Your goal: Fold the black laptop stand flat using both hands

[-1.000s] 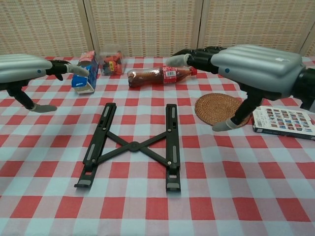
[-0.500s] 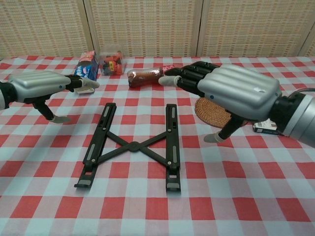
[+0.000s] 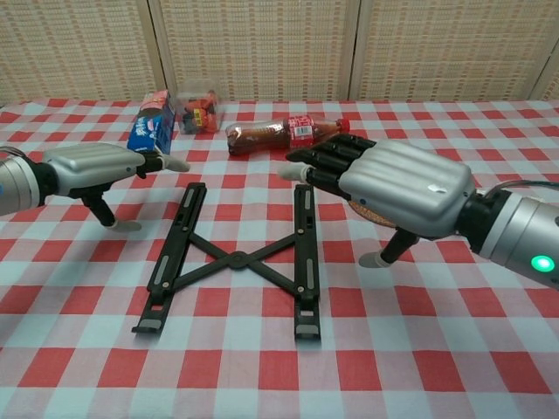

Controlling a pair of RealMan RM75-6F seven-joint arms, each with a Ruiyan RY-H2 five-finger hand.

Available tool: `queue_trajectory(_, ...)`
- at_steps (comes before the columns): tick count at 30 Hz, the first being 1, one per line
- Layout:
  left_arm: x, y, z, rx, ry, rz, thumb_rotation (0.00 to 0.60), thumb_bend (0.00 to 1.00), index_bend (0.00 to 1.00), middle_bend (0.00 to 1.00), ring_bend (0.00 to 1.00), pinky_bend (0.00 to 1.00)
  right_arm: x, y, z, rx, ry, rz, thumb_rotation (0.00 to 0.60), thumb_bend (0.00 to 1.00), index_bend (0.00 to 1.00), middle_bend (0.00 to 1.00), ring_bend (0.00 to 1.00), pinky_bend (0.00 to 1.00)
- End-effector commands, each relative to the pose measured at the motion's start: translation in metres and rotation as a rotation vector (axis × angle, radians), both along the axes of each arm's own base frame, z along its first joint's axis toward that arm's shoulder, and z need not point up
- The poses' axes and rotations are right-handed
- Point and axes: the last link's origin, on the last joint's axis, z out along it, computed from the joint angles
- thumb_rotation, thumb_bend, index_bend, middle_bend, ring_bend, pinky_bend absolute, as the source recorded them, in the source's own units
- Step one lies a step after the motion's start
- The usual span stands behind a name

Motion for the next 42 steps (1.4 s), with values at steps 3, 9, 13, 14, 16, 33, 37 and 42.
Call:
queue_trajectory(3,0.002,0.000,-0.006,-0.014,-0.013,0.010,0.600,0.28,0.00,0.00,0.02,0.20,-0.005,-0.002,-0.006,-0.005,0.024,0.011,0.600,0.00,0.00,0.00,0.00,0.00)
queue_trajectory(9,0.004,-0.001,-0.012,-0.027,-0.023,0.017,0.600,0.28,0.00,0.00,0.01,0.20,-0.009,-0.004,-0.013,-0.009,0.026,0.006,0.600,0.00,0.00,0.00,0.00,0.00)
queue_trajectory(13,0.007,0.000,-0.015,-0.031,-0.035,0.022,0.600,0.28,0.00,0.00,0.01,0.20,-0.010,-0.005,-0.019,-0.011,0.036,0.014,0.600,0.00,0.00,0.00,0.00,0.00)
queue_trajectory(14,0.007,0.000,-0.016,-0.032,-0.037,0.021,0.600,0.28,0.00,0.00,0.01,0.20,-0.010,-0.006,-0.020,-0.011,0.037,0.015,0.600,0.00,0.00,0.00,0.00,0.00)
queue_trajectory(16,0.008,0.000,-0.017,-0.033,-0.040,0.021,0.600,0.28,0.00,0.00,0.01,0.20,-0.009,-0.006,-0.023,-0.009,0.039,0.016,0.600,0.00,0.00,0.00,0.00,0.00)
queue_trajectory(33,0.014,0.001,-0.022,-0.045,-0.070,0.036,0.600,0.28,0.00,0.00,0.01,0.20,-0.004,-0.011,-0.034,-0.018,0.059,0.032,0.600,0.00,0.00,0.00,0.00,0.00)
queue_trajectory(37,0.015,0.000,-0.023,-0.050,-0.068,0.036,0.600,0.28,0.00,0.00,0.01,0.20,-0.003,-0.012,-0.038,-0.021,0.071,0.037,0.600,0.00,0.00,0.00,0.00,0.00)
queue_trajectory(42,0.016,0.000,-0.025,-0.053,-0.071,0.037,0.600,0.28,0.00,0.00,0.01,0.20,0.000,-0.014,-0.042,-0.022,0.064,0.043,0.600,0.00,0.00,0.00,0.00,0.00)
